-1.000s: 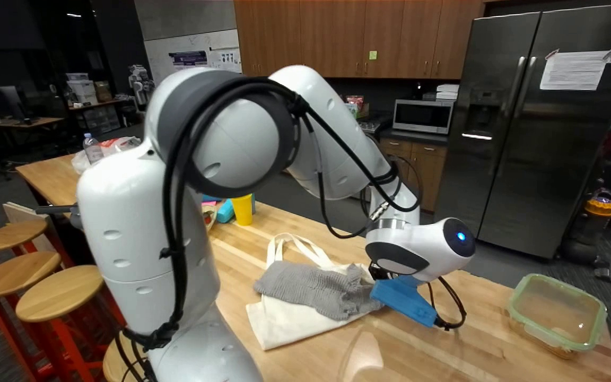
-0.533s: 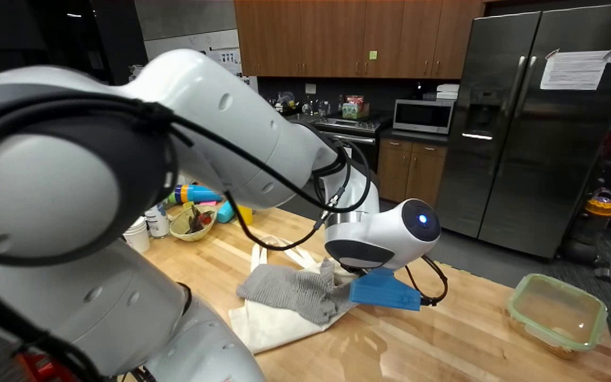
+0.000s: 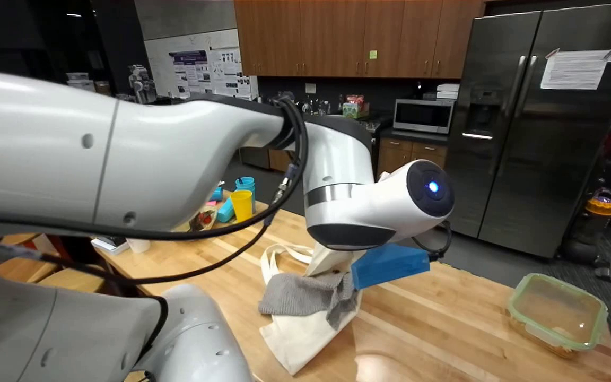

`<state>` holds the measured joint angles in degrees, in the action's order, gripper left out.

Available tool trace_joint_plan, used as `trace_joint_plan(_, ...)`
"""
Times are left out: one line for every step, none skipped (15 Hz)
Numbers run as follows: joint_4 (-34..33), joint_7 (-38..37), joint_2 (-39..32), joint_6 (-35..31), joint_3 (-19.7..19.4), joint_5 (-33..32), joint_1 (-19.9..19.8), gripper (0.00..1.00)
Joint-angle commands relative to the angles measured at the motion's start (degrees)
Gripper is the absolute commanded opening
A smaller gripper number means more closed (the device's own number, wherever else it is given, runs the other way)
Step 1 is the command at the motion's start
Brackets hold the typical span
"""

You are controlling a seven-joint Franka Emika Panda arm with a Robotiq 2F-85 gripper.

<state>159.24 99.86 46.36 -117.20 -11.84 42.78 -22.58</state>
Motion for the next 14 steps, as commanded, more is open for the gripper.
trace_joint_plan(-0.12,4.26,10.74,10.55,1.03,-0.10,-3.55,0.01)
trace_joint_plan(-0.34,4.13,13.48,13.50,1.40,0.26,-4.71,0.01)
trace_joint_plan(0.79,3.48,17.33,15.66,1.78,0.64,-5.40,0.01)
trace_joint_plan(1.35,2.66,20.68,17.96,2.29,1.22,-6.27,0.01)
trace_joint_plan(0.00,2.11,22.18,20.77,3.21,2.14,-7.64,0.01)
trace_joint_plan(-0.40,1.37,24.90,23.56,3.82,2.78,-8.97,0.01)
trace_joint_plan(0.28,0.45,28.34,25.89,4.40,3.53,-9.82,0.01)
trace_joint_plan(0.84,-0.48,31.78,28.25,4.93,4.25,-11.02,0.01)
trace_joint_plan(0.23,-1.30,34.23,31.01,5.67,5.27,-12.70,0.01)
trace_joint_plan(-0.15,-2.83,36.72,33.55,6.70,6.67,-14.28,0.01)
trace_joint_plan(0.19,-4.24,39.82,35.52,7.78,8.46,-15.54,0.01)
trace_joint_plan(0.27,-5.92,42.49,37.34,9.53,10.71,-17.38,0.30)
trace_joint_plan(-0.05,-5.93,36.98,30.97,5.76,5.51,-8.48,0.06)
trace_joint_plan(-0.44,-4.47,38.91,36.14,8.28,8.96,-15.10,0.09)
